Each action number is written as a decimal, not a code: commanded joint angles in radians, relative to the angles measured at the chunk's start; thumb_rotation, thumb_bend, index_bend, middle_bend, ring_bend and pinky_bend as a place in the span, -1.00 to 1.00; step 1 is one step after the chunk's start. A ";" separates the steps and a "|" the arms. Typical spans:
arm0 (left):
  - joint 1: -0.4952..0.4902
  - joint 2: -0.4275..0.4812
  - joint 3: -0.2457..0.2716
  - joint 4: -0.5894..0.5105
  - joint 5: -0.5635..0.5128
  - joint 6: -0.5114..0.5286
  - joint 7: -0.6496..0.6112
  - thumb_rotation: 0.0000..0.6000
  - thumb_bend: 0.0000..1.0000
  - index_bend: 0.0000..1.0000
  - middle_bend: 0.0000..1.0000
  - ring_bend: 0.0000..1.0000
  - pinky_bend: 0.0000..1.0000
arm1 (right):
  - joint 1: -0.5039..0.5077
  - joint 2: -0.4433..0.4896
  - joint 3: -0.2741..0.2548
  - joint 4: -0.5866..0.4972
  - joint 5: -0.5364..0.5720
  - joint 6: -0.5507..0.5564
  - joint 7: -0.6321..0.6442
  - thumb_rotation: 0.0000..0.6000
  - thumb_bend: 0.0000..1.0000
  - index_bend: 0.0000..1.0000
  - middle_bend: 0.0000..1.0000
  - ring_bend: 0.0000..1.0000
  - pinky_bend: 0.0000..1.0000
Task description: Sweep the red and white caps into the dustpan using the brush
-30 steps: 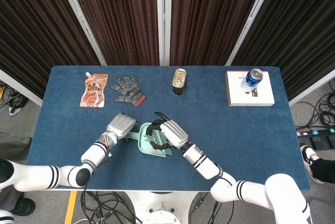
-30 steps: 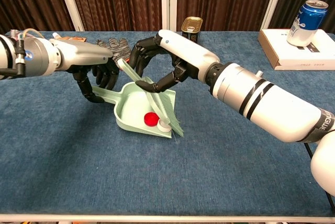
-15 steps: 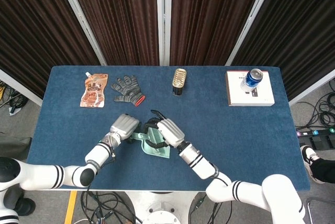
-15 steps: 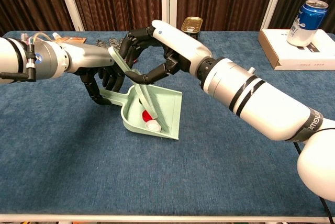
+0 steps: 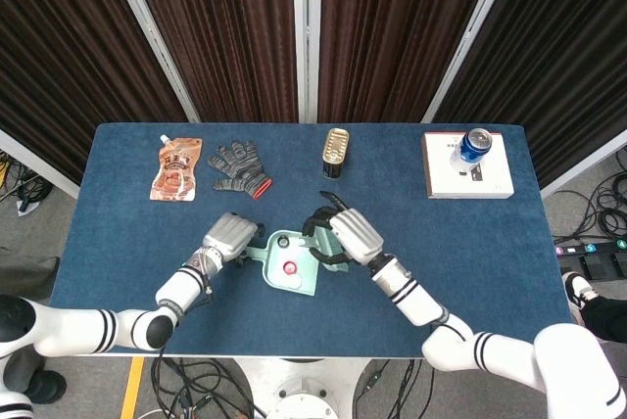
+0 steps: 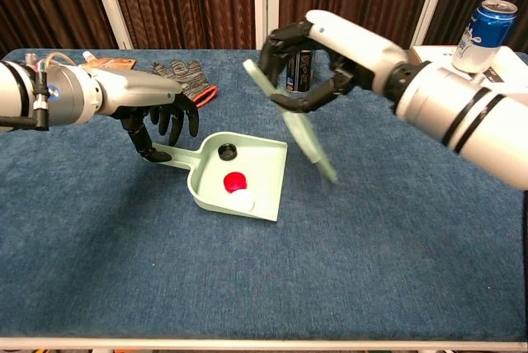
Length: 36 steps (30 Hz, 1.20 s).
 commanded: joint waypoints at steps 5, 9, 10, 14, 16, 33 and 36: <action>0.025 0.045 0.003 -0.052 0.039 0.080 0.004 1.00 -0.42 -0.61 -0.33 -0.41 -0.39 | -0.040 0.212 -0.088 -0.109 -0.018 -0.073 -0.180 1.00 0.30 0.56 0.34 -0.41 -0.93; 0.080 0.082 0.006 -0.083 0.105 0.166 -0.032 1.00 -0.42 -0.65 -0.41 -0.53 -0.44 | -0.038 0.298 -0.127 -0.166 -0.003 -0.153 -0.360 1.00 0.17 0.26 0.14 -0.57 -1.00; 0.103 0.092 0.003 -0.090 0.130 0.196 -0.058 1.00 -0.42 -0.65 -0.42 -0.54 -0.46 | -0.039 0.316 -0.136 -0.189 0.013 -0.180 -0.415 1.00 0.10 0.17 0.09 -0.62 -1.00; 0.183 0.127 0.002 -0.089 0.219 0.283 -0.146 1.00 -0.45 -0.66 -0.42 -0.55 -0.47 | -0.046 0.336 -0.149 -0.243 0.084 -0.248 -0.547 1.00 -0.21 -0.32 -0.24 -0.84 -1.00; 0.223 0.152 0.013 -0.084 0.266 0.318 -0.181 1.00 -0.46 -0.66 -0.42 -0.55 -0.49 | -0.055 0.332 -0.151 -0.254 0.117 -0.263 -0.579 1.00 -0.26 -0.43 -0.33 -0.89 -1.00; 0.593 0.243 0.083 0.141 0.518 0.617 -0.509 1.00 -0.56 -0.60 -0.42 -0.58 -0.61 | -0.338 0.534 -0.147 -0.280 0.112 0.116 -0.306 1.00 -0.45 -0.81 -0.51 -0.94 -0.93; 0.655 0.253 0.104 0.141 0.539 0.648 -0.527 1.00 -0.56 -0.60 -0.42 -0.58 -0.62 | -0.428 0.565 -0.160 -0.272 0.101 0.227 -0.230 1.00 -0.44 -0.80 -0.51 -0.94 -0.93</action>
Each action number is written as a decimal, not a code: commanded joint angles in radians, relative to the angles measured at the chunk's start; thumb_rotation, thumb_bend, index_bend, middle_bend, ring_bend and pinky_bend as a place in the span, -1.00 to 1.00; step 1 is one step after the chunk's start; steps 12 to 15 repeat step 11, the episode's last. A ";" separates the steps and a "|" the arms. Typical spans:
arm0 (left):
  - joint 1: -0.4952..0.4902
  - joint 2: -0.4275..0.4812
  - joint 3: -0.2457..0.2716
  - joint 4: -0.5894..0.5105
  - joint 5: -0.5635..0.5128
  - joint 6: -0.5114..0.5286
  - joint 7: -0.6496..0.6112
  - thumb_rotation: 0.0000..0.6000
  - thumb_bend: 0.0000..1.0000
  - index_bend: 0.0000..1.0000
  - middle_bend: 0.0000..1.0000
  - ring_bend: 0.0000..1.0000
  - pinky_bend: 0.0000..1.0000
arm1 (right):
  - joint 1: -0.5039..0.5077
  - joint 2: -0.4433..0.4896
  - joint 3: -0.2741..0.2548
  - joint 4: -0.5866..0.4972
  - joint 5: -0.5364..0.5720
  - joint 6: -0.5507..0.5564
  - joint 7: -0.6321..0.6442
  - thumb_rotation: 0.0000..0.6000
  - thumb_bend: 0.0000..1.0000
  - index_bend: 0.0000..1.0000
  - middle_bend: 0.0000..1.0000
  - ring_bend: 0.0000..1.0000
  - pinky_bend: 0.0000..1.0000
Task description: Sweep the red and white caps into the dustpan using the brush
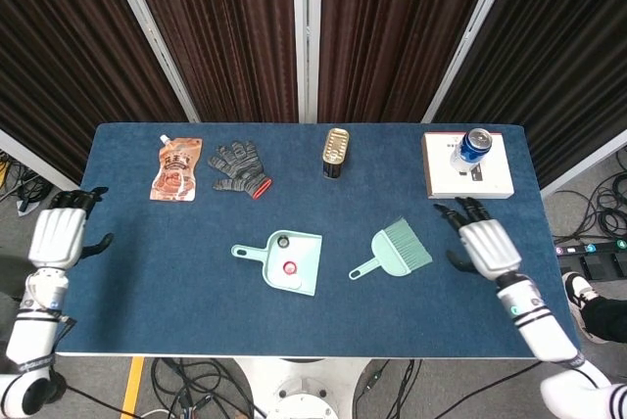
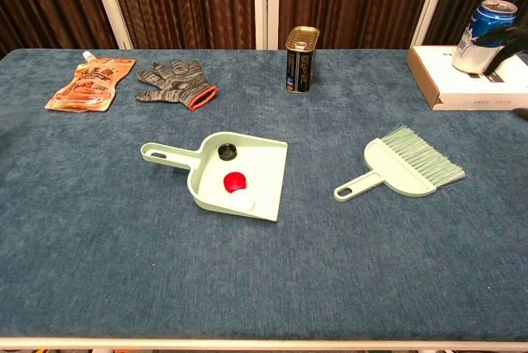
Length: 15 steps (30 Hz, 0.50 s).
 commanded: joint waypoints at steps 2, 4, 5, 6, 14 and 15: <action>0.097 0.017 0.035 -0.001 0.037 0.061 -0.032 1.00 -0.56 -0.60 -0.43 -0.60 -0.63 | -0.171 0.064 -0.021 0.018 -0.033 0.207 0.119 1.00 -0.44 -0.79 -0.51 -0.94 -0.93; 0.138 0.018 0.039 -0.016 0.041 0.089 -0.035 1.00 -0.56 -0.60 -0.43 -0.61 -0.63 | -0.228 0.063 -0.028 0.017 -0.037 0.272 0.142 1.00 -0.44 -0.79 -0.51 -0.94 -0.93; 0.154 0.020 0.041 -0.024 0.045 0.101 -0.033 1.00 -0.56 -0.60 -0.44 -0.61 -0.64 | -0.249 0.063 -0.032 0.015 -0.041 0.296 0.151 1.00 -0.44 -0.79 -0.51 -0.94 -0.93; 0.170 0.020 0.042 -0.029 0.049 0.114 -0.032 1.00 -0.56 -0.60 -0.44 -0.61 -0.64 | -0.269 0.062 -0.035 0.014 -0.045 0.318 0.156 1.00 -0.45 -0.78 -0.51 -0.94 -0.92; 0.233 0.023 0.045 -0.056 0.077 0.153 -0.020 1.00 -0.56 -0.60 -0.44 -0.61 -0.65 | -0.340 0.056 -0.050 0.003 -0.078 0.384 0.173 1.00 -0.44 -0.74 -0.50 -0.94 -0.92; 0.233 0.023 0.045 -0.056 0.077 0.153 -0.020 1.00 -0.56 -0.60 -0.44 -0.61 -0.65 | -0.340 0.056 -0.050 0.003 -0.078 0.384 0.173 1.00 -0.44 -0.74 -0.50 -0.94 -0.92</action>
